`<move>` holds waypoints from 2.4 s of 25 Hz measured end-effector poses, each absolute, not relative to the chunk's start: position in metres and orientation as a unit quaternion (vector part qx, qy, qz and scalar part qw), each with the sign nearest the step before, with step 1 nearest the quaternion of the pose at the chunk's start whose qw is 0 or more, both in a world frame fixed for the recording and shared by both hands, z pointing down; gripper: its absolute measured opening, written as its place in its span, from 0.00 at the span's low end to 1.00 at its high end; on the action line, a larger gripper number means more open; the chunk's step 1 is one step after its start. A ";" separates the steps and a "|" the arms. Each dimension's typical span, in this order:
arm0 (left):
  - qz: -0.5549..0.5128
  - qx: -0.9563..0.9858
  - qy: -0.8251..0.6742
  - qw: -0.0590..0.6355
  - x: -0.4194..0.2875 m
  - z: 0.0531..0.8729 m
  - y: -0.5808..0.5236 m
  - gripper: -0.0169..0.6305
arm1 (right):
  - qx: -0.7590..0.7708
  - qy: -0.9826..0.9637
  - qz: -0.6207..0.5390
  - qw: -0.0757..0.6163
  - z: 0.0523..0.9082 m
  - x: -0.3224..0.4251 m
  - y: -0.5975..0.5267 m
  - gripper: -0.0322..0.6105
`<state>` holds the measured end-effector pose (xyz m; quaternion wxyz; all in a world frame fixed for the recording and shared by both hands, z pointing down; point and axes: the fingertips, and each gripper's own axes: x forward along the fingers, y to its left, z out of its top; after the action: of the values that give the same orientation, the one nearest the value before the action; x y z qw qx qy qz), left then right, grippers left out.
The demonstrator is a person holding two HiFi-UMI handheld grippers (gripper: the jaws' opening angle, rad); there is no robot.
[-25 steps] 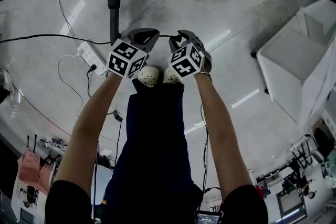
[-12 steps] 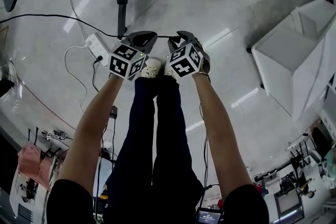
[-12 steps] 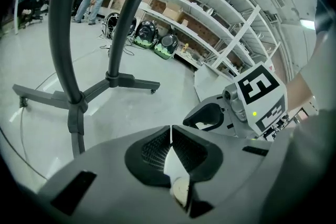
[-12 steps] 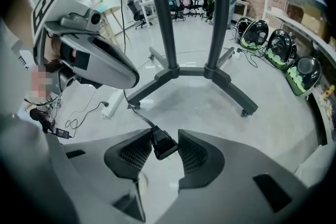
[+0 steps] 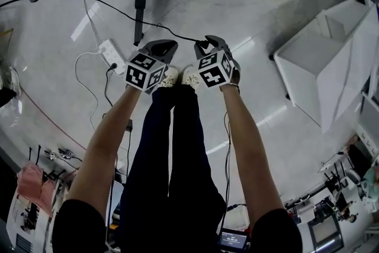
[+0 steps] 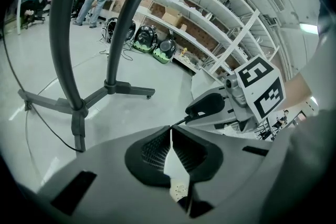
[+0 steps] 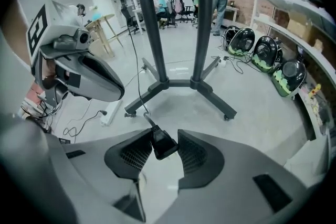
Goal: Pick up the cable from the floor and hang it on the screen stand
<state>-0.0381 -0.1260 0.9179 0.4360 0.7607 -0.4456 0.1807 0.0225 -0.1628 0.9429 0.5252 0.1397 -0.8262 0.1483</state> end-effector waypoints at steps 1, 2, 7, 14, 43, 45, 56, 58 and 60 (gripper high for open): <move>0.182 0.762 -0.445 0.435 -0.037 0.912 -0.124 0.05 | 0.140 -0.827 0.145 0.524 0.935 0.023 -0.164 0.31; 0.182 0.762 -0.445 0.434 -0.037 0.905 -0.123 0.05 | 0.141 -0.828 0.142 0.523 0.927 0.022 -0.164 0.31; 0.178 0.760 -0.449 0.435 -0.037 0.868 -0.117 0.05 | 0.145 -0.832 0.136 0.518 0.885 0.025 -0.163 0.31; 0.160 0.762 -0.459 0.428 -0.039 0.816 -0.121 0.05 | 0.133 -0.839 0.114 0.516 0.826 0.027 -0.153 0.31; 0.104 0.768 -0.494 0.395 -0.020 0.583 -0.121 0.05 | 0.115 -0.882 -0.052 0.453 0.575 0.016 -0.140 0.31; 0.098 0.773 -0.494 0.387 -0.018 0.565 -0.122 0.05 | 0.124 -0.885 -0.072 0.444 0.555 0.015 -0.143 0.31; 0.065 0.786 -0.497 0.361 -0.020 0.500 -0.117 0.05 | 0.173 -0.882 -0.145 0.413 0.472 0.015 -0.145 0.30; 0.061 0.788 -0.498 0.358 -0.022 0.492 -0.114 0.05 | 0.177 -0.883 -0.147 0.408 0.460 0.014 -0.142 0.30; 0.056 0.790 -0.498 0.353 -0.023 0.482 -0.113 0.05 | 0.180 -0.883 -0.156 0.404 0.449 0.015 -0.139 0.30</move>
<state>-0.0230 -0.1128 0.4825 0.3528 0.7902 -0.4979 0.0560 0.0147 -0.1389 0.4489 0.4037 0.1802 -0.8833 -0.1564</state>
